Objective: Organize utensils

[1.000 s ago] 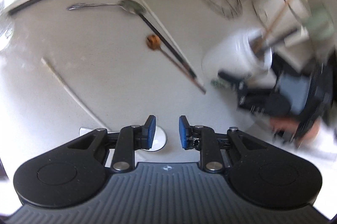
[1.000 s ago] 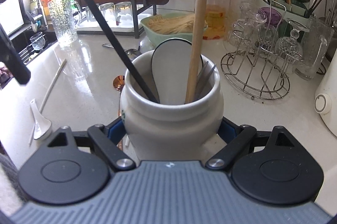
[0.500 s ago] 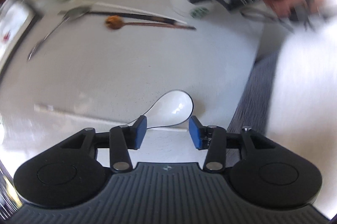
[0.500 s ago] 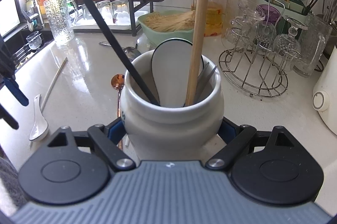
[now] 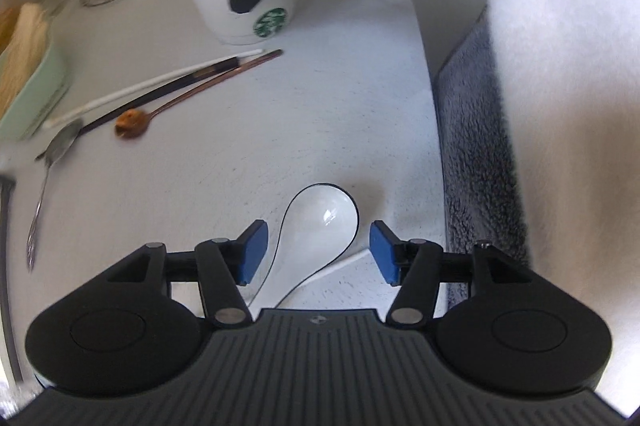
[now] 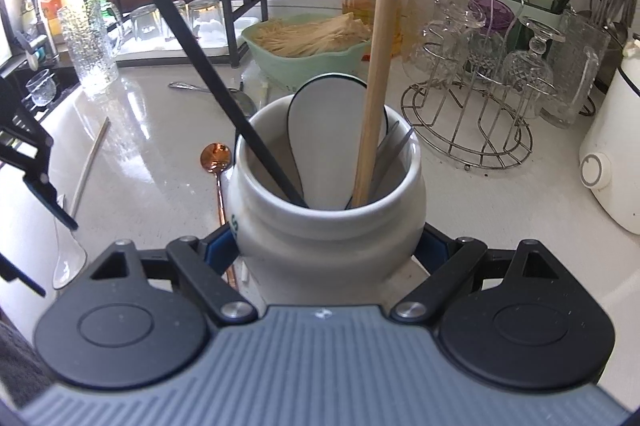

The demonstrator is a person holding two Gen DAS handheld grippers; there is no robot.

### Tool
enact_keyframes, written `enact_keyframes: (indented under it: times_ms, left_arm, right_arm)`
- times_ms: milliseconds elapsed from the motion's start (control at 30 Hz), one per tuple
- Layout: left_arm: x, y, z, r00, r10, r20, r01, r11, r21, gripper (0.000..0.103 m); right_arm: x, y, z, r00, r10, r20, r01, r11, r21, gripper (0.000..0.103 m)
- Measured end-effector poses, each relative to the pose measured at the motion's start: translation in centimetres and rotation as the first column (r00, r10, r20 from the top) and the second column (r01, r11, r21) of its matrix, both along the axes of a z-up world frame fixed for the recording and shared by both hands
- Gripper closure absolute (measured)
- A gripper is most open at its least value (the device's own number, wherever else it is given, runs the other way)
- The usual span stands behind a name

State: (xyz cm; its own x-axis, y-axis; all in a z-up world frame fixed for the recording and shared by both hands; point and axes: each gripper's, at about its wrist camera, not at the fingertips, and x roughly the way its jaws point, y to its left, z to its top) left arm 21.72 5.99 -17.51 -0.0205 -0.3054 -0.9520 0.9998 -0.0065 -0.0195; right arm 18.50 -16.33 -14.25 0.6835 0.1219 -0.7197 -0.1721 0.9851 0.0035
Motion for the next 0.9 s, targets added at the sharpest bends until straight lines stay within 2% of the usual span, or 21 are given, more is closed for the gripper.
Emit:
enact_keyframes:
  times_ms: [233, 467, 733, 900]
  left_arm:
    - [0.1, -0.5, -1.1, 0.997, -0.079, -0.009, 0.079, 0.997, 0.001, 0.041]
    - [0.4, 0.0, -1.5, 0.998, -0.059, -0.014, 0.059, 0.998, -0.010, 0.041]
    - [0.4, 0.0, -1.2, 1.000, -0.027, -0.009, 0.027, 0.999, -0.039, 0.051]
    - [0.0, -0.3, -1.1, 1.000, 0.003, 0.007, -0.003, 0.998, -0.063, 0.052]
  right_arm:
    - [-0.1, 0.3, 0.1, 0.999, -0.036, -0.009, 0.036, 0.999, -0.005, 0.012]
    - [-0.2, 0.5, 0.1, 0.998, -0.064, -0.012, 0.064, 0.998, -0.007, 0.012]
    - [-0.3, 0.5, 0.0, 0.997, -0.072, -0.009, 0.072, 0.997, -0.007, 0.012]
    - [-0.3, 0.5, 0.0, 0.998, -0.066, -0.002, 0.066, 0.998, -0.004, 0.012]
